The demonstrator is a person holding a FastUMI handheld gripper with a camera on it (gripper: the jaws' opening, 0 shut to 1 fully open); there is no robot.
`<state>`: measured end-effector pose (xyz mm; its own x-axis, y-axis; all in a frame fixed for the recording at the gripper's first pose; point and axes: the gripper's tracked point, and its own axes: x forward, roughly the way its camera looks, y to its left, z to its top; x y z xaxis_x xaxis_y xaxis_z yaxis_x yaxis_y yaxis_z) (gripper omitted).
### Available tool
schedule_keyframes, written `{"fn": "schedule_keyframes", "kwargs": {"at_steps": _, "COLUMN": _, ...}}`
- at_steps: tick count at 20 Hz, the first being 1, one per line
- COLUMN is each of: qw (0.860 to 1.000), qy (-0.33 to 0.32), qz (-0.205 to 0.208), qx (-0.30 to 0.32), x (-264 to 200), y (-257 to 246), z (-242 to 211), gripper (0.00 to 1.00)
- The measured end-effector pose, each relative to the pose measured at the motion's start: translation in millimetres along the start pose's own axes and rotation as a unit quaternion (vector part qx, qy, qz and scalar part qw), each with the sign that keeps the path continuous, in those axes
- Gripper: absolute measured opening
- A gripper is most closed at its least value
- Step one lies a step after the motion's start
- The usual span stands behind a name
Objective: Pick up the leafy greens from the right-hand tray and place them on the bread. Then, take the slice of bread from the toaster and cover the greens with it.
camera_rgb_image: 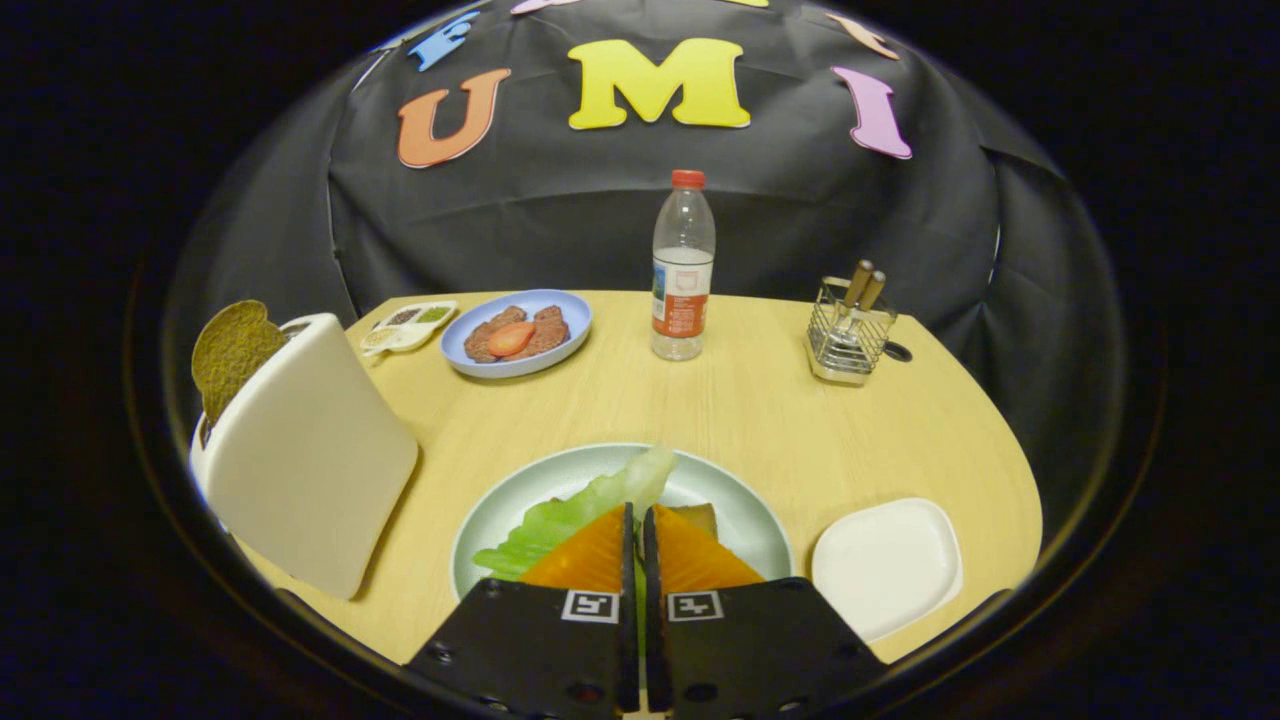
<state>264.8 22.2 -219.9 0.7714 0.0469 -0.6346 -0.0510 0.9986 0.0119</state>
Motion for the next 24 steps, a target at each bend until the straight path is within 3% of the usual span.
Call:
{"fn": "schedule_keyframes", "kwargs": {"at_steps": 5, "qw": 1.000, "qy": -0.006, "qz": -0.016, "qx": 0.017, "x": 7, "y": -21, "z": -4, "gripper": 0.04}}
{"fn": "schedule_keyframes", "kwargs": {"at_steps": 8, "qw": 0.999, "qy": -0.019, "qz": -0.017, "qx": 0.022, "x": -1, "y": -21, "z": 0, "gripper": 0.14}}
{"fn": "schedule_keyframes", "kwargs": {"at_steps": 13, "qw": 0.997, "qy": -0.070, "qz": -0.034, "qx": 0.024, "x": -37, "y": -9, "z": 24, "gripper": 0.78}}
{"fn": "schedule_keyframes", "kwargs": {"at_steps": 20, "qw": 0.987, "qy": -0.154, "qz": -0.051, "qx": 0.002, "x": -118, "y": 45, "z": 70, "gripper": 0.89}}
{"fn": "schedule_keyframes", "kwargs": {"at_steps": 24, "qw": 0.981, "qy": -0.194, "qz": -0.024, "qx": 0.000, "x": -151, "y": 99, "z": 92, "gripper": 0.91}}
